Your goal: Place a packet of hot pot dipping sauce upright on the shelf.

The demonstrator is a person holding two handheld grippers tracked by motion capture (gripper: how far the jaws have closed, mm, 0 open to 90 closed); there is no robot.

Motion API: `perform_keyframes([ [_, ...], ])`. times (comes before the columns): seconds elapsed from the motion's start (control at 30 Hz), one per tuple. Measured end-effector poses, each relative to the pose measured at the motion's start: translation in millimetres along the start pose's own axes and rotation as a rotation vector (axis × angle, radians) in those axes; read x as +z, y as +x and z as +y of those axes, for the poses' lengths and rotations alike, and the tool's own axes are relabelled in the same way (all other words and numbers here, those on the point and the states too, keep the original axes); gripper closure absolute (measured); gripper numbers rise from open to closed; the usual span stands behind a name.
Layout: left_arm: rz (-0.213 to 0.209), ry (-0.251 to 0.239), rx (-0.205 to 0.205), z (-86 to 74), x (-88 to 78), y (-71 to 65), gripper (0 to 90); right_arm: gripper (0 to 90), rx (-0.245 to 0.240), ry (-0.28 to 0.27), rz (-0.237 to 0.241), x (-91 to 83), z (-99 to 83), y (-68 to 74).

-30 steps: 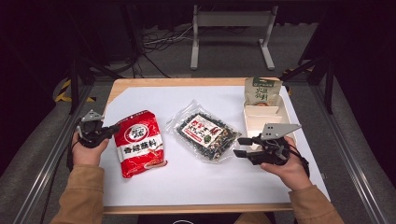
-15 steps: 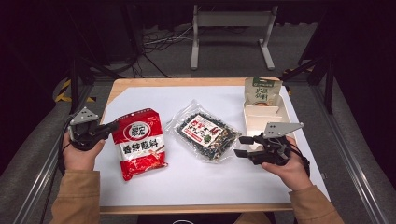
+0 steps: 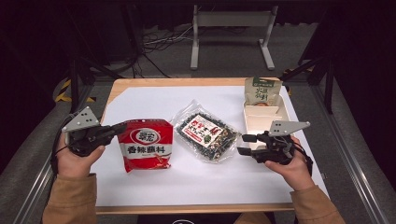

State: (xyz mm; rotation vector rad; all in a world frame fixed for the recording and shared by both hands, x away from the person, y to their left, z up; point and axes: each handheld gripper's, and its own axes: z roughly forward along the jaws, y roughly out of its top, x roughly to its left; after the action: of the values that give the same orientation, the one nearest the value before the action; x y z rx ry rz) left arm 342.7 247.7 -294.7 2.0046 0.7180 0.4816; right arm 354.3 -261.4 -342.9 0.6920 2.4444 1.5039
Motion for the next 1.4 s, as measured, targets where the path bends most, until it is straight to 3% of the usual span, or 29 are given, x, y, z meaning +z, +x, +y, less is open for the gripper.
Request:
perform_keyframes([
  [0.1,-0.065,0.002,0.061,6.5,-0.4,-10.9,90.0,47.5,-0.001,0.004,0.003,0.4,-0.4,-0.5],
  [0.3,-0.113,-0.010,0.128,19.6,2.1,-27.7,90.0,47.5,0.004,-0.020,0.032,-0.7,2.0,0.6],
  [0.47,-0.123,-0.040,0.134,25.9,4.1,-33.2,90.0,47.4,0.001,-0.027,0.038,-1.4,3.4,2.0],
  [0.73,-0.201,-0.088,0.152,32.4,10.1,-46.2,90.0,45.3,-0.048,-0.039,0.045,1.2,8.6,11.6],
  [1.0,-0.261,-0.099,0.184,39.1,17.9,-59.8,90.0,43.6,-0.081,-0.013,0.031,10.8,13.3,21.1],
  [1.4,-0.339,-0.109,0.226,48.6,37.1,-81.1,90.0,45.5,-0.118,-0.002,0.064,36.8,21.1,32.3],
])
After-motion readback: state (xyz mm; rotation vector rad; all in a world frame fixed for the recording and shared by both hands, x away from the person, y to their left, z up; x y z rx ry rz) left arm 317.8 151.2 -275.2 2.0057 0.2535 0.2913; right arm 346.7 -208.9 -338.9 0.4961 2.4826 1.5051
